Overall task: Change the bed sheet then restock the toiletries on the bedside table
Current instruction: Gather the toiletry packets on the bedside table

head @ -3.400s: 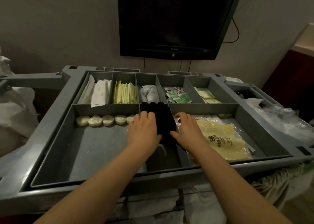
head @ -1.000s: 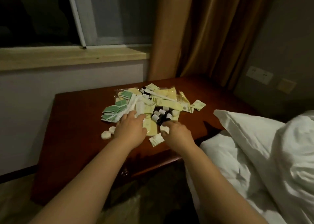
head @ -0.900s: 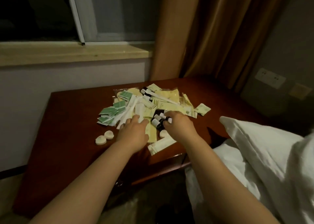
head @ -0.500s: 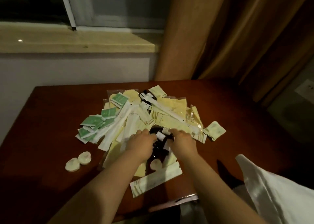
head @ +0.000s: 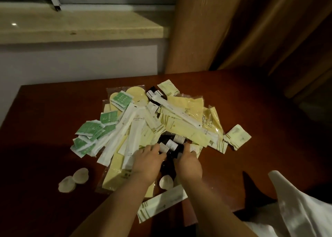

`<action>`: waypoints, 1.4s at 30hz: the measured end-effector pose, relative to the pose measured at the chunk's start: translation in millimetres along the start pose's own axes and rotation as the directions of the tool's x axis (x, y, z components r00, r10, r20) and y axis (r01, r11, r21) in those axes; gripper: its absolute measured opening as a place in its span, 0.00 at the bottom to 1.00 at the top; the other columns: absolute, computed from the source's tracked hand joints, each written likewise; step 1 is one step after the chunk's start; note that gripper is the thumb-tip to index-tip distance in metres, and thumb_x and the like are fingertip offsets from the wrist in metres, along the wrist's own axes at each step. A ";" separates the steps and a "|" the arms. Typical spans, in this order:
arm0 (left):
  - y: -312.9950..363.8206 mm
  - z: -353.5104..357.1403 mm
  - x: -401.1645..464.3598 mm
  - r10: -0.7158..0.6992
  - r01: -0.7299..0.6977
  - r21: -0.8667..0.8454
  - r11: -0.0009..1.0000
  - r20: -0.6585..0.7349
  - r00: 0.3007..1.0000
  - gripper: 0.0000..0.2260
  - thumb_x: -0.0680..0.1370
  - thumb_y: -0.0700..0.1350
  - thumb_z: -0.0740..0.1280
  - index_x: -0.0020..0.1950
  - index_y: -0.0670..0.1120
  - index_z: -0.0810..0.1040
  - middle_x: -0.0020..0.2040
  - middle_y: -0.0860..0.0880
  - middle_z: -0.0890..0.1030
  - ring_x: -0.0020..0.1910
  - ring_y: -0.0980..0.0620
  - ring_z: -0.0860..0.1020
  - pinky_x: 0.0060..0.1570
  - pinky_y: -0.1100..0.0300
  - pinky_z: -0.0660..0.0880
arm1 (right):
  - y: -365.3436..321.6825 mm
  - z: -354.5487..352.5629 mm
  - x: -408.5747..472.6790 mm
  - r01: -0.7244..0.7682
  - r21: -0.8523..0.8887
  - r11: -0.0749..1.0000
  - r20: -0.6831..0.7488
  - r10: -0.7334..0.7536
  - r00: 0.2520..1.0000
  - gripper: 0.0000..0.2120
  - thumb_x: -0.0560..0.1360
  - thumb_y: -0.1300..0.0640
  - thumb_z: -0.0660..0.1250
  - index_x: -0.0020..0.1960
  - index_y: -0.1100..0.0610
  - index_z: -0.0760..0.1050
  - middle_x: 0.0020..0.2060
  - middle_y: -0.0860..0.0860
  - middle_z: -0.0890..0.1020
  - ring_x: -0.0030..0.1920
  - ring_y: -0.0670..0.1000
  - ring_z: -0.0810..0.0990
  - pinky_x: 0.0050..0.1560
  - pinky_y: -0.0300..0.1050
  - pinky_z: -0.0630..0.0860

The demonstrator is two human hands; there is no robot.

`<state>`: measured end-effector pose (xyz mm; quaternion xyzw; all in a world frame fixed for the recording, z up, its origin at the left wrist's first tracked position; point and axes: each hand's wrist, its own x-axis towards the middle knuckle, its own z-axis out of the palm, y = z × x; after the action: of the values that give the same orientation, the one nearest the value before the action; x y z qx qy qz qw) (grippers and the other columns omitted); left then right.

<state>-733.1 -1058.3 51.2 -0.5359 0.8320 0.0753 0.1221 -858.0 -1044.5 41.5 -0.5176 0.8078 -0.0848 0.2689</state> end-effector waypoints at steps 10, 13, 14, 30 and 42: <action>-0.9 -6.6 -5.5 -0.208 0.141 -0.325 0.935 -0.180 0.961 0.17 0.80 0.53 0.59 0.68 0.53 0.67 0.61 0.51 0.74 0.60 0.49 0.70 0.53 0.58 0.67 | 7.3 -6.2 -7.8 -0.071 0.339 0.938 -0.019 0.082 0.996 0.26 0.74 0.58 0.66 0.70 0.57 0.60 0.54 0.54 0.78 0.49 0.53 0.79 0.38 0.44 0.74; 3.2 -19.0 -8.3 -0.316 0.138 -0.709 0.692 -0.125 0.941 0.12 0.78 0.52 0.64 0.59 0.50 0.73 0.50 0.50 0.78 0.53 0.48 0.75 0.44 0.57 0.70 | 4.5 -16.5 -18.0 0.084 0.426 0.901 -0.123 -0.034 0.992 0.27 0.75 0.60 0.66 0.71 0.55 0.62 0.45 0.45 0.76 0.42 0.45 0.76 0.35 0.38 0.72; 5.6 -23.8 -10.3 -0.316 0.116 -0.810 0.574 -0.089 0.945 0.09 0.77 0.51 0.65 0.56 0.50 0.74 0.47 0.50 0.78 0.51 0.48 0.77 0.42 0.59 0.70 | 3.2 -20.9 -23.6 0.129 0.460 0.879 -0.150 -0.066 0.986 0.26 0.75 0.62 0.66 0.71 0.54 0.62 0.42 0.42 0.74 0.41 0.43 0.75 0.34 0.36 0.71; 80.4 -66.5 -168.7 0.354 -0.283 -0.952 0.116 -0.226 0.907 0.15 0.77 0.44 0.67 0.63 0.50 0.74 0.55 0.53 0.79 0.55 0.55 0.77 0.51 0.62 0.77 | 24.2 -58.2 -268.6 0.199 0.687 0.698 -0.580 0.362 0.730 0.15 0.73 0.61 0.68 0.56 0.49 0.71 0.55 0.52 0.77 0.52 0.49 0.78 0.53 0.49 0.78; 244.7 -38.0 -445.8 0.817 -0.380 -0.919 -0.104 -0.296 0.495 0.10 0.74 0.37 0.70 0.50 0.47 0.72 0.43 0.52 0.78 0.39 0.59 0.78 0.34 0.71 0.74 | 126.1 -32.6 -617.3 0.107 0.750 0.652 -0.661 0.745 0.088 0.17 0.70 0.67 0.69 0.45 0.46 0.68 0.43 0.48 0.78 0.43 0.50 0.78 0.50 0.57 0.78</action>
<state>-784.0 -577.3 212.8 -0.0131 0.7174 0.6879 -0.1096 -777.4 -448.0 230.6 0.0018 0.7963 -0.5893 -0.1366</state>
